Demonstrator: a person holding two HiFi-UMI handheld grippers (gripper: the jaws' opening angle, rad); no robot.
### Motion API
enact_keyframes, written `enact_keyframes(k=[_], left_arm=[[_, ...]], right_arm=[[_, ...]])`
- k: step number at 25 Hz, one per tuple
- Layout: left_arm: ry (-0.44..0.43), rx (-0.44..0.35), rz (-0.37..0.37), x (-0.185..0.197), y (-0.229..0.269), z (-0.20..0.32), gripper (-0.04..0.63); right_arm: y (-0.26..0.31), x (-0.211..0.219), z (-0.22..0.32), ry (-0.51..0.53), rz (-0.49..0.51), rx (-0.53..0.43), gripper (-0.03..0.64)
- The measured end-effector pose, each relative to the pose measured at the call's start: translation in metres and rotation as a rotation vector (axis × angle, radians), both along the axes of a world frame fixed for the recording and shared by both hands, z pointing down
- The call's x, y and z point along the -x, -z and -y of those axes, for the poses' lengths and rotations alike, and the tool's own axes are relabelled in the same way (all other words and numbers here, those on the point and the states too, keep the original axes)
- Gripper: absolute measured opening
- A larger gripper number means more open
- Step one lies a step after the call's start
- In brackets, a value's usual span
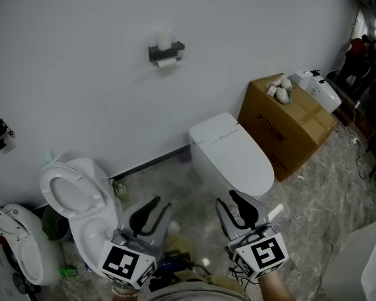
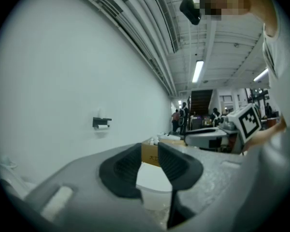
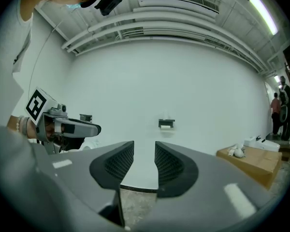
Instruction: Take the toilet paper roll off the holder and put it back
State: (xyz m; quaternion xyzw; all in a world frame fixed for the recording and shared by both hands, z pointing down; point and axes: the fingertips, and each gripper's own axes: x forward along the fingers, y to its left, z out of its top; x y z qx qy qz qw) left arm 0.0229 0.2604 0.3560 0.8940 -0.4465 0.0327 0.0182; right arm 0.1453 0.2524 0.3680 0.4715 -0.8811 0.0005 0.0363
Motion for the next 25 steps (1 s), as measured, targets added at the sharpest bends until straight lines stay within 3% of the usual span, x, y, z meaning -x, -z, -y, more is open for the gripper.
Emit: enact_keyframes(k=[16, 25], left_arm=[[-0.017, -0.007, 0.001, 0.022, 0.013, 0.135, 0.095], [-0.072, -0.010, 0.011, 0.030, 0.024, 0.223, 0.095]], right_arm=[[0.017, 0.018, 0.130, -0.030, 0.018, -0.011, 0.123], [0.026, 0.029, 0.210, -0.067, 0.003, -0.005, 0.123]])
